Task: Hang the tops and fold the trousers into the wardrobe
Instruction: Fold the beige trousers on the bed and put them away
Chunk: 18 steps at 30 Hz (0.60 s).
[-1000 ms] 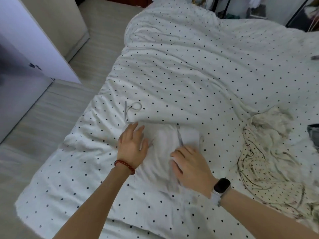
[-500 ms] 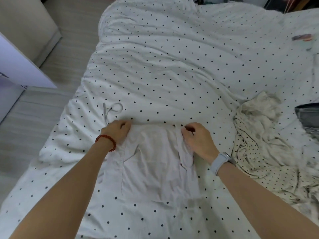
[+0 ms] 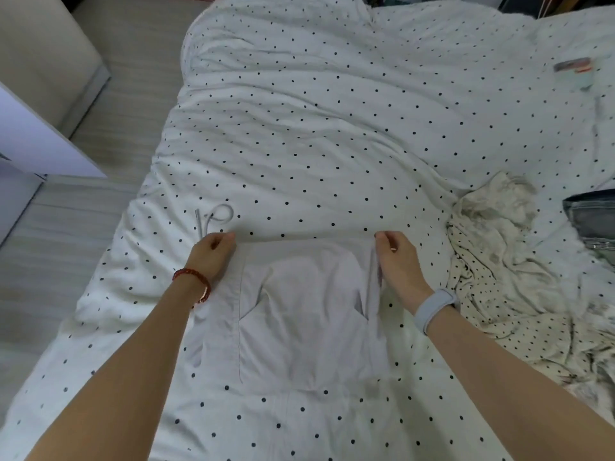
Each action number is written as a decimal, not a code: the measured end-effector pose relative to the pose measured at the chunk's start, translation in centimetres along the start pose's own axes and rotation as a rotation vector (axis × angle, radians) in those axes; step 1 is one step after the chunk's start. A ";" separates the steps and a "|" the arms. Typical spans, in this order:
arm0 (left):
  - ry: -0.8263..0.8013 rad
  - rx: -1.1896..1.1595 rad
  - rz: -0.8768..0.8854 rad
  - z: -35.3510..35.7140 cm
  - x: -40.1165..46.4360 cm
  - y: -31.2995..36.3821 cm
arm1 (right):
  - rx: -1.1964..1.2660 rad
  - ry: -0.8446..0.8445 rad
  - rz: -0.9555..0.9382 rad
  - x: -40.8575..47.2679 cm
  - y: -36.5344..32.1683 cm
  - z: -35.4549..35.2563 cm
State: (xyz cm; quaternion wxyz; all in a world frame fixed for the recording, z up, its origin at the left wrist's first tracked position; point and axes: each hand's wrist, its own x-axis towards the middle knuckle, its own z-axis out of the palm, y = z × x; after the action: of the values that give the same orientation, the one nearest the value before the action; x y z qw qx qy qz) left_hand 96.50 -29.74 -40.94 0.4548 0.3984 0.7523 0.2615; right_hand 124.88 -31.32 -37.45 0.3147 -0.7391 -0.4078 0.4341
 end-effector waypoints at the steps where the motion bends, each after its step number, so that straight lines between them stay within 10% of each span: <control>1: -0.051 -0.135 -0.065 -0.3 -0.2 -0.6 | 0.029 -0.054 -0.010 -0.6 0.2 0.0; 11: -0.218 -0.050 -0.119 -0.2 -1.5 -1.8 | -0.007 -0.283 -0.058 -2.8 1.4 0.2; 18: 0.330 0.127 -0.032 0.5 -4.9 -1.8 | -0.122 -0.030 -0.070 -4.7 2.7 -0.8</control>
State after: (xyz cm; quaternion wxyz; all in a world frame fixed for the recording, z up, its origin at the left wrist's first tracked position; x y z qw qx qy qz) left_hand 97.66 -34.78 -40.20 0.3030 0.3662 0.8380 0.2680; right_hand 125.10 -36.75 -37.52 0.2779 -0.7354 -0.4640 0.4082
